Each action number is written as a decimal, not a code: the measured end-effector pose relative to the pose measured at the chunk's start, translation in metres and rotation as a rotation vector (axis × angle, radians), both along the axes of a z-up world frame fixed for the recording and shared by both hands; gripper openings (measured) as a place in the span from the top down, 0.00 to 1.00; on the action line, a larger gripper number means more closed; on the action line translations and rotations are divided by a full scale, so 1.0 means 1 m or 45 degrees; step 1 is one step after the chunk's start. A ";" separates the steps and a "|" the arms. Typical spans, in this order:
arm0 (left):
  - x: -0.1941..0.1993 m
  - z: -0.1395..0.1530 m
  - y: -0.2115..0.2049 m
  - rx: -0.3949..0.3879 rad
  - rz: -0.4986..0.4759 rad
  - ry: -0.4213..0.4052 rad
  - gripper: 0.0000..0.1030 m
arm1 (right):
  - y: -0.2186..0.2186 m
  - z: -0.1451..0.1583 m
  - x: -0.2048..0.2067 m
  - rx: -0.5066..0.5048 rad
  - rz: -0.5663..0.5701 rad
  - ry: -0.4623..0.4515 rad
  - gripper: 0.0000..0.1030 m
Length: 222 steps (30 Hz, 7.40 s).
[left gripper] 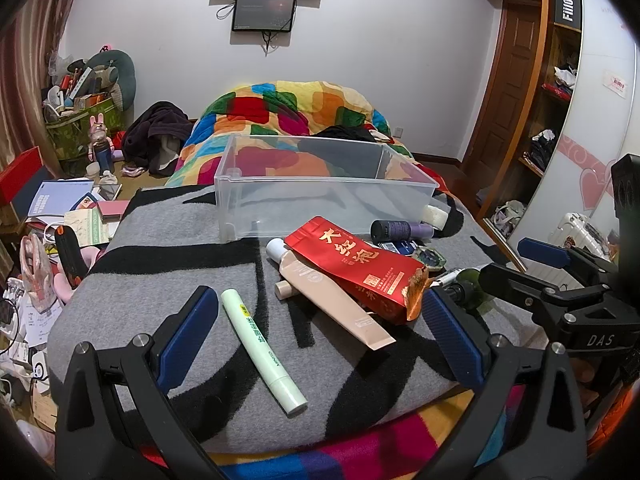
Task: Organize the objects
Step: 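Move left gripper to pale green tube while right gripper moves to green bottle, then grasp pale green tube with left gripper while right gripper grasps green bottle, then carry both items into clear box and open both grippers to release, then grasp beige tube with left gripper while right gripper grasps red tea package, then carry beige tube and red tea package over the clear box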
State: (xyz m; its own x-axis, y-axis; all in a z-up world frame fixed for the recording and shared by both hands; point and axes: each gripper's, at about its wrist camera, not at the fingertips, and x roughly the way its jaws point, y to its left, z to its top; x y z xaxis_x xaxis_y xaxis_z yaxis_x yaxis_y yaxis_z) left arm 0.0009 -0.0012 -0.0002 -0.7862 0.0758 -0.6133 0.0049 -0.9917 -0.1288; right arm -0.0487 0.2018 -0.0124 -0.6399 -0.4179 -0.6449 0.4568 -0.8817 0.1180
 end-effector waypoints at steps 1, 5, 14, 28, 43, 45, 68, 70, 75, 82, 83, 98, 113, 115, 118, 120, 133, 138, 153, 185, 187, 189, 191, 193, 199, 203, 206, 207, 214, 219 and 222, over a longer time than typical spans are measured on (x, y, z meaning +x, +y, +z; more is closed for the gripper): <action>0.000 0.000 0.000 0.000 0.001 0.000 0.00 | 0.000 0.000 0.000 -0.001 0.001 -0.002 0.00; 0.000 -0.001 -0.004 -0.008 0.022 -0.006 0.00 | 0.000 -0.002 0.001 -0.004 0.000 -0.003 0.00; -0.002 -0.016 -0.027 -0.027 0.153 -0.062 0.07 | 0.015 -0.008 -0.004 -0.002 -0.067 -0.010 0.00; -0.018 -0.055 -0.041 0.011 0.214 -0.236 0.40 | 0.040 -0.040 -0.034 -0.056 -0.148 -0.174 0.01; -0.025 -0.056 -0.035 -0.043 0.141 -0.211 0.86 | 0.032 -0.044 -0.034 -0.031 -0.084 -0.164 0.42; -0.026 -0.055 -0.035 -0.044 0.143 -0.210 0.86 | 0.031 -0.042 -0.033 -0.017 -0.089 -0.142 0.43; -0.063 0.019 -0.036 -0.044 0.128 0.019 0.86 | 0.006 0.026 -0.076 -0.097 -0.039 0.046 0.43; -0.072 0.022 -0.038 -0.029 0.116 0.019 0.86 | 0.001 0.030 -0.082 -0.100 -0.037 0.054 0.43; -0.094 0.026 -0.040 -0.022 0.097 0.013 0.86 | -0.012 0.032 -0.100 -0.095 -0.036 0.045 0.43; -0.128 0.023 -0.046 0.005 0.068 -0.057 0.86 | -0.035 0.024 -0.131 -0.046 -0.036 0.000 0.43; -0.133 0.022 -0.046 0.003 0.068 -0.071 0.86 | -0.038 0.022 -0.134 -0.038 -0.034 -0.007 0.43; -0.184 -0.003 -0.043 -0.035 0.030 -0.244 0.86 | -0.083 -0.007 -0.172 0.140 0.080 -0.133 0.43; -0.170 0.013 -0.036 -0.051 -0.003 -0.197 0.75 | -0.087 -0.010 -0.169 0.155 0.091 -0.151 0.30; -0.164 0.018 -0.033 -0.066 -0.002 -0.177 0.71 | -0.083 -0.006 -0.164 0.149 0.093 -0.136 0.29; -0.153 0.024 -0.030 -0.084 -0.005 -0.144 0.57 | -0.076 0.000 -0.155 0.141 0.098 -0.115 0.27; -0.143 0.029 -0.027 -0.107 0.000 -0.112 0.46 | -0.070 0.004 -0.150 0.124 0.098 -0.105 0.26; -0.089 0.000 -0.008 -0.144 -0.032 -0.170 0.24 | -0.017 0.002 -0.109 0.105 0.048 -0.068 0.20; -0.066 -0.021 -0.010 -0.038 -0.032 -0.235 0.24 | -0.005 -0.011 -0.092 0.058 0.074 -0.128 0.20; -0.048 -0.052 0.000 0.165 -0.091 -0.316 0.70 | -0.047 -0.027 -0.034 0.147 0.390 -0.071 0.20; -0.022 -0.039 -0.041 0.009 0.075 -0.168 0.92 | -0.049 -0.025 -0.036 0.059 0.298 -0.054 0.48; -0.016 -0.030 -0.043 0.020 0.077 -0.143 0.92 | -0.047 -0.018 -0.034 0.036 0.305 -0.036 0.48; -0.012 -0.021 -0.043 0.014 0.078 -0.114 0.93 | -0.046 -0.012 -0.032 0.021 0.314 -0.017 0.48; -0.009 -0.013 -0.042 0.015 0.075 -0.085 0.92 | -0.045 -0.005 -0.028 0.011 0.318 0.009 0.48; -0.007 -0.003 -0.042 0.015 0.073 -0.052 0.92 | -0.044 0.002 -0.026 -0.001 0.314 0.034 0.48; -0.017 0.018 -0.042 0.021 0.067 0.013 0.92 | -0.041 0.017 -0.033 -0.027 0.261 0.069 0.48; -0.031 0.024 -0.042 0.014 0.077 0.032 0.92 | -0.038 0.023 -0.049 -0.035 0.196 0.077 0.48; -0.046 0.025 -0.045 0.021 0.087 0.033 0.92 | -0.037 0.025 -0.062 -0.036 0.145 0.080 0.48; -0.051 0.025 -0.045 0.029 0.086 0.030 0.92 | -0.037 0.025 -0.067 -0.039 0.134 0.074 0.48; -0.080 0.020 -0.046 0.027 0.089 -0.003 0.92 | -0.042 0.019 -0.101 -0.027 0.099 0.023 0.48; -0.104 0.014 -0.050 0.050 0.086 -0.047 0.92 | -0.052 0.015 -0.115 -0.006 0.117 -0.003 0.48; -0.116 0.012 -0.051 0.050 0.087 -0.074 0.92 | -0.059 0.014 -0.124 0.013 0.152 -0.010 0.48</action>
State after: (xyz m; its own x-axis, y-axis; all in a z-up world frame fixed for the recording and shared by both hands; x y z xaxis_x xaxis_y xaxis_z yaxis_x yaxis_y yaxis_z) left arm -0.1148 -0.0525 0.0116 -0.7534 0.0484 -0.6558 0.0809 -0.9829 -0.1654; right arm -0.1725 0.1427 0.0019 -0.5809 -0.4840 -0.6545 0.5575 -0.8224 0.1132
